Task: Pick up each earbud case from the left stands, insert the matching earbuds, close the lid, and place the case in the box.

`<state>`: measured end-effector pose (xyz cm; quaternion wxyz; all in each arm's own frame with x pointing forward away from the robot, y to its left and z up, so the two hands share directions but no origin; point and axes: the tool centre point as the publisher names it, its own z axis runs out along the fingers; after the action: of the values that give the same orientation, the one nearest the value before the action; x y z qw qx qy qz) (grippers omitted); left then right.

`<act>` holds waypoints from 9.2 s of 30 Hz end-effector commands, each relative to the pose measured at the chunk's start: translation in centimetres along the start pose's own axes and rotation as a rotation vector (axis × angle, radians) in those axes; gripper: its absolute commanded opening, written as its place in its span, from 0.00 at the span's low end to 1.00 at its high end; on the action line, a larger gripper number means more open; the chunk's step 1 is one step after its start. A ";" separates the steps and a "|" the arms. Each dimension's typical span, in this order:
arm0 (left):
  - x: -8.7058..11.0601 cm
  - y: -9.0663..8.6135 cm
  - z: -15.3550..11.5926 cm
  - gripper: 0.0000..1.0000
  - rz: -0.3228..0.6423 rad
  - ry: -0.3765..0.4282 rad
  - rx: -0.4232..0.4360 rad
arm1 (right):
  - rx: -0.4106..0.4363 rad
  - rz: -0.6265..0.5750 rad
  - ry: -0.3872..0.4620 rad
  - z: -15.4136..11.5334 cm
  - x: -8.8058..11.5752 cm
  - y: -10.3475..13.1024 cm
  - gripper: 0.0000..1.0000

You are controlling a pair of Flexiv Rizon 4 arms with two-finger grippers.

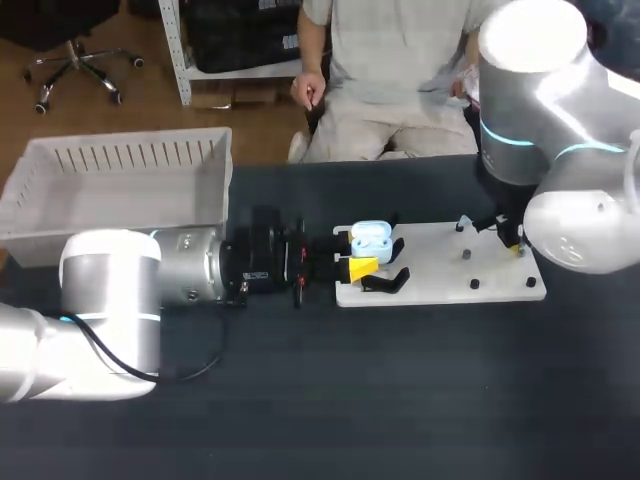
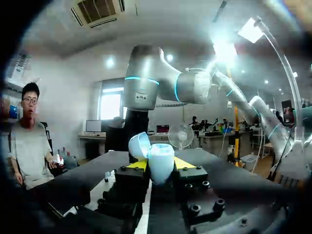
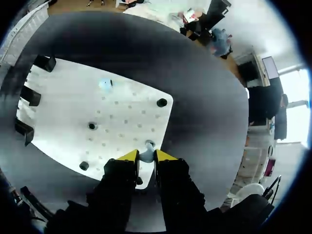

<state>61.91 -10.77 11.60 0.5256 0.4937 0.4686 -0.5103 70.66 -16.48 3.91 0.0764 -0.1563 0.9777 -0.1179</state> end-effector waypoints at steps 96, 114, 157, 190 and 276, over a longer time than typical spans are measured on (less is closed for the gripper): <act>0.1 0.0 0.0 0.00 0.002 -0.004 -0.002 | -0.159 0.560 0.141 -21.3 2.1 19.2 0.00; 0.1 0.0 0.0 0.00 0.002 -0.004 -0.002 | -0.131 0.767 0.179 -20.8 1.1 20.6 0.00; 0.1 0.0 0.0 0.00 0.002 -0.004 -0.002 | -0.116 0.797 0.183 -19.4 0.3 20.4 0.00; 0.1 0.0 0.0 0.00 0.002 -0.004 -0.002 | -0.094 0.806 0.226 -18.0 0.0 20.6 0.35; 0.1 0.0 0.0 0.00 0.002 -0.004 -0.002 | -0.427 0.249 0.027 -0.2 -7.4 4.9 0.40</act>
<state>61.94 -10.75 11.58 0.5255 0.4937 0.4682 -0.5107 75.79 -9.62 3.94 0.0449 -0.0455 0.9931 0.0984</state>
